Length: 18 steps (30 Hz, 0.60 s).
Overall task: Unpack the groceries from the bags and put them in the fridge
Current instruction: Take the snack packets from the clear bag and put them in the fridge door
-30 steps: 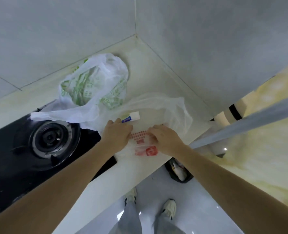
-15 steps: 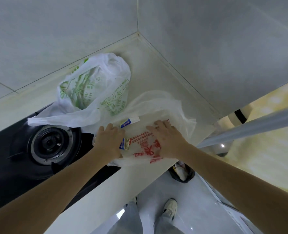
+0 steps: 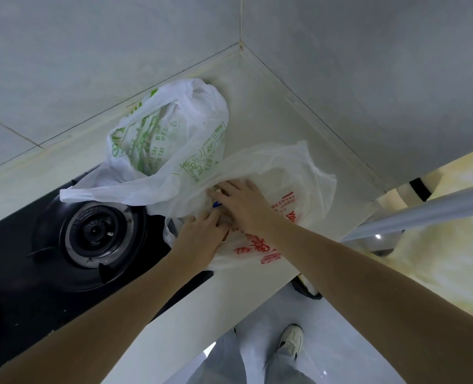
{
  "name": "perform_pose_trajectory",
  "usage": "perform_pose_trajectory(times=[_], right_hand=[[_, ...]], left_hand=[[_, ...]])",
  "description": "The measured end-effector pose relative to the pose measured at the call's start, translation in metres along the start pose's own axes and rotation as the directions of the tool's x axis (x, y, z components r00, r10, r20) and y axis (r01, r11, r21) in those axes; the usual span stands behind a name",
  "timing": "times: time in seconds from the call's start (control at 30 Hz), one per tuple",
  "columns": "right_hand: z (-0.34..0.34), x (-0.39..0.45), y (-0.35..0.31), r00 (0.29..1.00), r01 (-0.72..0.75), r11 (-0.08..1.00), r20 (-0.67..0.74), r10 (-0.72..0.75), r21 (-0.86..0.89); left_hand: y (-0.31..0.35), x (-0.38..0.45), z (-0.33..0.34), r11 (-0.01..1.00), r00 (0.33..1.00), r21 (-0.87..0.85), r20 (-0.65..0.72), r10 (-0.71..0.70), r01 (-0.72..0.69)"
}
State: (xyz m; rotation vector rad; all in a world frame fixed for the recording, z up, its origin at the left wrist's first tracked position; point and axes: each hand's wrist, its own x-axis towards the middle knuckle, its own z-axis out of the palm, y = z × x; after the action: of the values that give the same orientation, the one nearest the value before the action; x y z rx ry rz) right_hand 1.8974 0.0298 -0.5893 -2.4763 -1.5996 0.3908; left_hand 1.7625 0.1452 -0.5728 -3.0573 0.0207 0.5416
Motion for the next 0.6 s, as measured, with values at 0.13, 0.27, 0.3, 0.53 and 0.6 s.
perform_pose_trajectory(times=[0.13,0.27,0.3,0.53,0.6], right_hand=[[-0.001,-0.023,0.012,0.997,0.013,1.000,-0.076,-0.013,0.000],[0.003,-0.038,0.024,0.994,0.023,0.999,-0.107,-0.027,-0.040],[0.003,-0.040,0.026,0.995,0.022,0.999,-0.094,-0.026,-0.047],[0.007,-0.059,0.035,0.988,0.088,0.988,-0.118,-0.103,-0.128],[0.005,-0.067,0.037,0.988,0.106,0.984,-0.099,-0.121,-0.142]], left_hand=[[-0.001,0.000,0.000,0.998,1.000,-0.053,-0.011,-0.026,0.025],[-0.006,-0.002,-0.003,0.990,0.999,-0.139,-0.010,-0.042,0.040],[-0.007,-0.003,-0.005,0.988,0.999,-0.152,-0.001,-0.040,0.039],[-0.008,-0.003,-0.012,0.978,0.997,-0.198,0.037,-0.067,0.073],[-0.006,-0.001,-0.013,0.974,0.996,-0.209,0.040,-0.083,0.089]])
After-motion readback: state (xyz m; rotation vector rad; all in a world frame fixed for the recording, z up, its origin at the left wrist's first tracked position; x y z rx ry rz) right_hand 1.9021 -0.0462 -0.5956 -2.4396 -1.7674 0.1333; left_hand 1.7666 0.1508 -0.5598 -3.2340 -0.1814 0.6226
